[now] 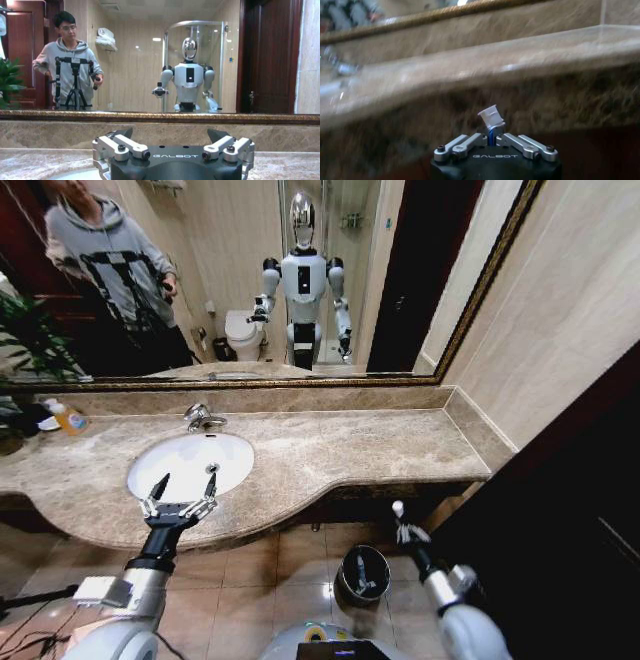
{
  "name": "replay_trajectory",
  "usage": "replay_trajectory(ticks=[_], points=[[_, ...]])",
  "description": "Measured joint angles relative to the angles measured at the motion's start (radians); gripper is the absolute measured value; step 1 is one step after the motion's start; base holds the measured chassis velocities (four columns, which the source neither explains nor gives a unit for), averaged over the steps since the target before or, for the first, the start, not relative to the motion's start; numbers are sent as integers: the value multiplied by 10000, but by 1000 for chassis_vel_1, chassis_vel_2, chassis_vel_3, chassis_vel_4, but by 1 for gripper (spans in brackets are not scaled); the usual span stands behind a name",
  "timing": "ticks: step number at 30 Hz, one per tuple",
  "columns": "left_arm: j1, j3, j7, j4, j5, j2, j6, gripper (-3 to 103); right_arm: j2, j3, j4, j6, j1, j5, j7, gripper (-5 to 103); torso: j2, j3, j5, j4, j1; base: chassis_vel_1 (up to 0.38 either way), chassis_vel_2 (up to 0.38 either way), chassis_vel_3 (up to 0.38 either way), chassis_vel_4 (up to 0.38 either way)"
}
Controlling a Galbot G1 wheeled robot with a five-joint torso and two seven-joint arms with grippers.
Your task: Pick up the trash from the sink and place it in the trash bin.
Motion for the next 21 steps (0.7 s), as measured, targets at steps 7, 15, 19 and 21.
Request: replay_trajectory(ticks=[7, 15, 19, 21], points=[[0, 1, 0, -1, 0, 0, 0, 100, 751, -412, -2984, 535, 1105, -2321, -79, 4, -2, 1, 4, 2, 2, 0, 0, 0, 0], [0, 0, 0, 0, 0, 0, 0, 100, 1144, -546, -5908, 421, 2939, -3503, -145, 4, -2, 1, 3, 2, 2, 0, 0, 0, 0], [0, 0, 0, 0, 0, 0, 0, 100, 1259, -439, -7981, 680, 4034, -4160, -129, 4, -3, 2, 3, 2, 2, 0, 0, 0, 0], [0, 1, 0, -1, 0, 0, 0, 100, 1271, -395, -8833, 828, 4430, -4390, -108, 4, -3, 2, 3, 2, 2, 0, 0, 0, 0]])
